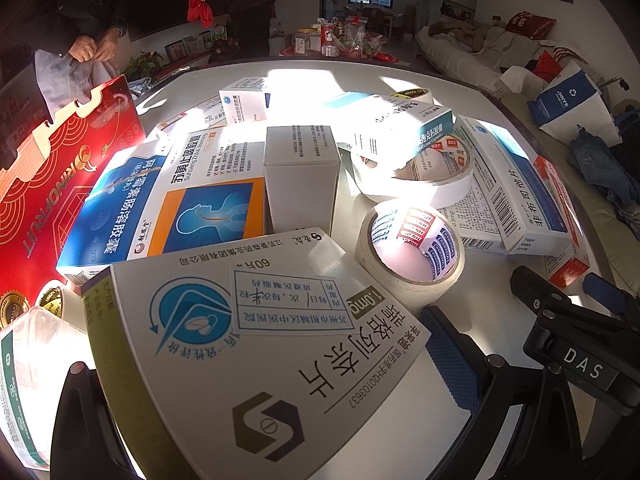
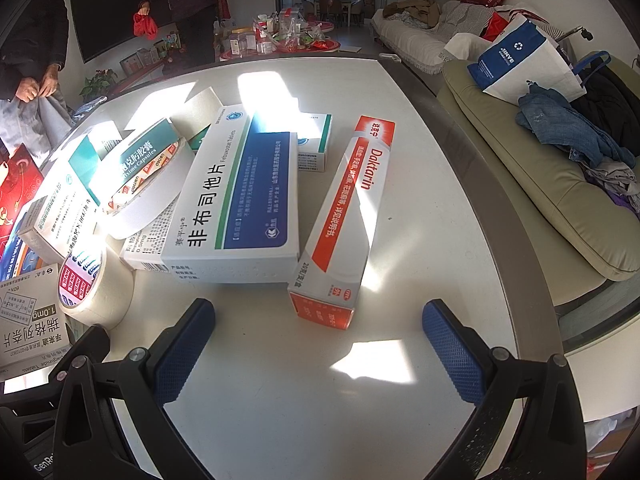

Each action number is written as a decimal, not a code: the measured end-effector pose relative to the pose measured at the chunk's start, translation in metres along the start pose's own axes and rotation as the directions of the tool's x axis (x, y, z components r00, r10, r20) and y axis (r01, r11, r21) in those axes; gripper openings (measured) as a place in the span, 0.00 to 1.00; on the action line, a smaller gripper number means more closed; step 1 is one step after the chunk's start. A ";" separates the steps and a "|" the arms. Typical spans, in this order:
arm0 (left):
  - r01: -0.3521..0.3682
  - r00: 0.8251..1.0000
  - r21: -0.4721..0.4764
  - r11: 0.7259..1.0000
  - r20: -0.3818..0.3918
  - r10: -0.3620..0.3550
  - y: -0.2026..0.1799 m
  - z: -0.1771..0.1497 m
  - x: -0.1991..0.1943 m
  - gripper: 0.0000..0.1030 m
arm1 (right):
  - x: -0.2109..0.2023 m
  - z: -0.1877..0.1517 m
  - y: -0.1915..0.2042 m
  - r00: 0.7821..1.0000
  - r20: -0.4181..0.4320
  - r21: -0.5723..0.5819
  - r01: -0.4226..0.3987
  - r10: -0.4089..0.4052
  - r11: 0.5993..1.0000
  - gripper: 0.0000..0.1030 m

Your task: Organize objects

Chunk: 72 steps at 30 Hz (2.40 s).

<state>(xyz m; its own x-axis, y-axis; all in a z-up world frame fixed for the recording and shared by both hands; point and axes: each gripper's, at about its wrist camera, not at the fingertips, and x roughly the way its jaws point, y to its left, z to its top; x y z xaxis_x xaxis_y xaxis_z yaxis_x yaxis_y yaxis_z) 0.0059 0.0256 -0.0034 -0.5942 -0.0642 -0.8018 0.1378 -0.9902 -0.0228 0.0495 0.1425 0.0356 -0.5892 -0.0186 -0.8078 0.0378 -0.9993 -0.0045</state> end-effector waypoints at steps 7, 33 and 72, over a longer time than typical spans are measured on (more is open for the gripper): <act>0.000 1.000 0.000 1.000 0.000 0.000 0.000 0.000 0.000 1.00 | 0.000 0.000 0.000 1.000 0.000 0.000 0.000 0.000 1.000 1.00; 0.002 1.000 0.002 1.000 0.000 -0.002 0.000 0.000 0.000 1.00 | 0.000 -0.001 0.000 1.000 0.000 0.000 0.000 0.000 1.000 1.00; 0.003 1.000 0.005 1.000 0.000 -0.003 0.000 -0.003 0.004 1.00 | 0.001 0.001 0.000 1.000 0.000 0.001 0.001 -0.001 1.000 1.00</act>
<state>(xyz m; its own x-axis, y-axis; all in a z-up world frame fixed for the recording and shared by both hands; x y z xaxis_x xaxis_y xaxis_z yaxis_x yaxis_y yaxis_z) 0.0064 0.0254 -0.0082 -0.5947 -0.0613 -0.8016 0.1322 -0.9910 -0.0223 0.0482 0.1428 0.0353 -0.5893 -0.0174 -0.8077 0.0367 -0.9993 -0.0052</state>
